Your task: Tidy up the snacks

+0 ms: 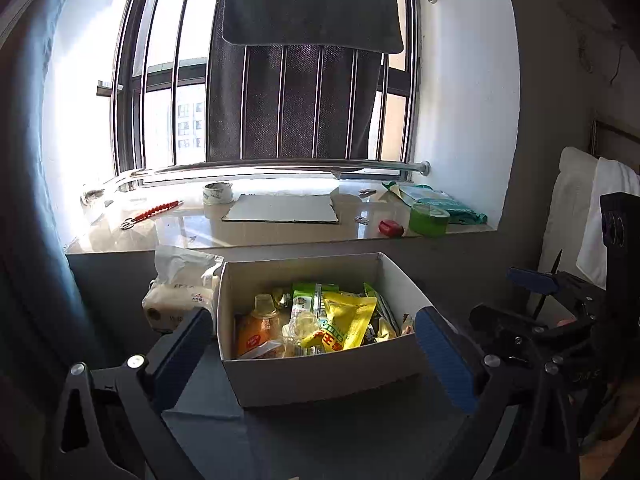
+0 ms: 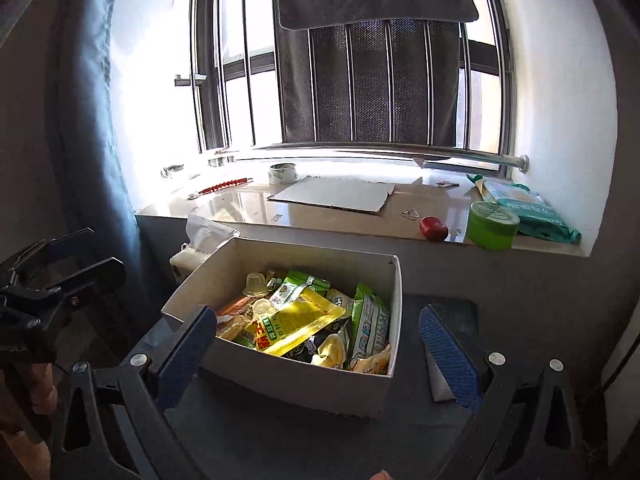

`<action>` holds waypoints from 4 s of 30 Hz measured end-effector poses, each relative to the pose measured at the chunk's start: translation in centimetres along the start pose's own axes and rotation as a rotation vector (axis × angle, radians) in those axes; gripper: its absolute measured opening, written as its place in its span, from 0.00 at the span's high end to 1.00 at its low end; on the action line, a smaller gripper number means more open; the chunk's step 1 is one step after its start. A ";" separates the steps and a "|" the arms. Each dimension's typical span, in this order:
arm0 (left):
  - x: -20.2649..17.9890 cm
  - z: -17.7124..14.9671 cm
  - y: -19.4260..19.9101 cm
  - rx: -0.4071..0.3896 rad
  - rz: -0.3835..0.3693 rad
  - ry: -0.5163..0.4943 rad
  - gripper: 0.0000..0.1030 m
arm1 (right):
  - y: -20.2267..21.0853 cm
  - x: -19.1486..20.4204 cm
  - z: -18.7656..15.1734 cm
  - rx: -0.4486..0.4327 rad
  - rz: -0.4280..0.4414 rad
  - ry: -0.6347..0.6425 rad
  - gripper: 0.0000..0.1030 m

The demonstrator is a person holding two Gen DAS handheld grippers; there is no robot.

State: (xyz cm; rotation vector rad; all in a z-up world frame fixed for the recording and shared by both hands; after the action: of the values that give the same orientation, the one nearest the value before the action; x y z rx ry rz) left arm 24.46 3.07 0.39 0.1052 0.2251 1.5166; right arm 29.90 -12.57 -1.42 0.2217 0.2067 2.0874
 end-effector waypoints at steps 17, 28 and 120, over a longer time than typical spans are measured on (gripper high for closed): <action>-3.6 -8.2 15.0 0.055 0.094 0.062 0.00 | 14.6 4.3 -8.4 0.062 0.085 -0.110 0.00; -4.5 -8.6 14.6 0.074 0.071 0.050 0.00 | 15.1 4.8 -8.8 0.076 0.096 -0.110 0.00; -5.2 -9.7 14.0 0.114 0.042 0.066 0.00 | 15.2 4.9 -9.5 0.100 0.083 -0.102 0.00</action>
State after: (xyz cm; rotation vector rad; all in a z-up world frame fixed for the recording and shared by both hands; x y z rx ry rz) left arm 8.51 -2.02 -5.69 0.1510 0.3645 1.5499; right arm 12.50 -16.40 -6.66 0.4025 0.2438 2.1439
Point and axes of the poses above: each gripper's, at about its wrist camera, not at the fingertips, and y roughly against the way its jaws point, x to its left, z to its top, the point moved 8 cm from there along -y, roughly the way its jaws point, and after that the axes turned 15 degrees about -x, right-handed, at the moved point
